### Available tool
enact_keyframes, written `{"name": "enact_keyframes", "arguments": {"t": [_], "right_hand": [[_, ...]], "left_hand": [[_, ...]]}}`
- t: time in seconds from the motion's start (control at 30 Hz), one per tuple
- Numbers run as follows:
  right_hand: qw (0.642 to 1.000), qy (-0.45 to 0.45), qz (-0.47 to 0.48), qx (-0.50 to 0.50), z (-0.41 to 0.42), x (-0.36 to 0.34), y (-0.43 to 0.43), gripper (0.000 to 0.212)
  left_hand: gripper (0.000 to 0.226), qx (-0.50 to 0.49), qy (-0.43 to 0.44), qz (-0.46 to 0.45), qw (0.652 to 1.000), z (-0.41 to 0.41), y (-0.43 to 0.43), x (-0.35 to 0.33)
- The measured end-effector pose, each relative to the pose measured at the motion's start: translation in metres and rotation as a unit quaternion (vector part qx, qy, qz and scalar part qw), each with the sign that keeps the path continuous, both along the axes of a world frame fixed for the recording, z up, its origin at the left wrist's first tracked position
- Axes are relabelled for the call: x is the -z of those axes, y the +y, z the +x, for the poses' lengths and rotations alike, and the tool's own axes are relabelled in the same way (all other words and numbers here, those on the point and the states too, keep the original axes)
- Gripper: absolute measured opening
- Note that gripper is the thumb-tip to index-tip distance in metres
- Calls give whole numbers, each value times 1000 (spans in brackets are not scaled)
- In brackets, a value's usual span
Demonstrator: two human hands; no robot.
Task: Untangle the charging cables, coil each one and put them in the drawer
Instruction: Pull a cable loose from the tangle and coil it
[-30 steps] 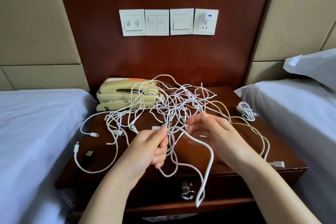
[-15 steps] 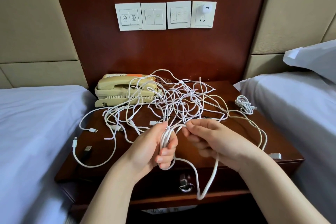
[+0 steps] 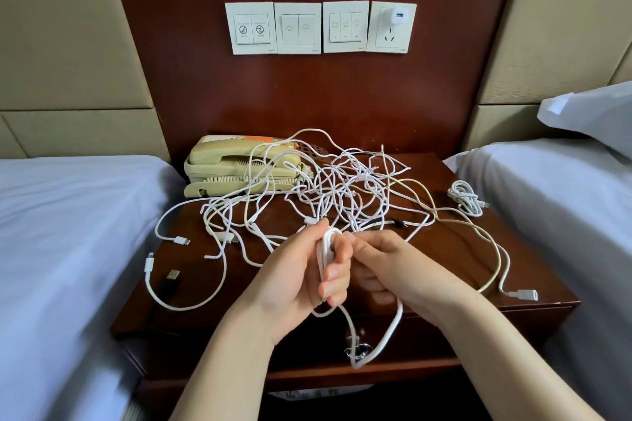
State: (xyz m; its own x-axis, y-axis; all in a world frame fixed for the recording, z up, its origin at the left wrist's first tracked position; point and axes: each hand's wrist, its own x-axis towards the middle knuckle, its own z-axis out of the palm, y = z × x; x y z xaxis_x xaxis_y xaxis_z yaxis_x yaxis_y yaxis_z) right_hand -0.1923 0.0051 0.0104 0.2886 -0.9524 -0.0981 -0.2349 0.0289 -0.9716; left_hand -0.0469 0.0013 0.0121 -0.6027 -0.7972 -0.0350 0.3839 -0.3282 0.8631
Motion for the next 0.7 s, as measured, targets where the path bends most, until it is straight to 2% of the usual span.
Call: {"name": "enact_keyframes", "arguments": {"t": [0.1,0.23,0.4,0.53,0.6,0.7], "right_hand": [[999,-7,33,-17,6,2,1,49],[998,27,45,-43,11,3,5,42],[973,207,-69,-80,17,7,11,33],[948,276,-131,-91,18,6,16,30],[939,301,-138,-87,15,4,17,28],[898,398,-166,-84,13,4,18,25]], "left_hand": [[45,-17,13,-6,1000,4,0,0],[42,-70,10,-20,997,5,0,0],[45,-173,-5,4,985,5,-6,0],[41,-233,-39,-2,972,8,-10,-2],[40,-244,-40,6,969,10,-12,-2],[39,-212,-16,28,977,8,-10,-3]]}}
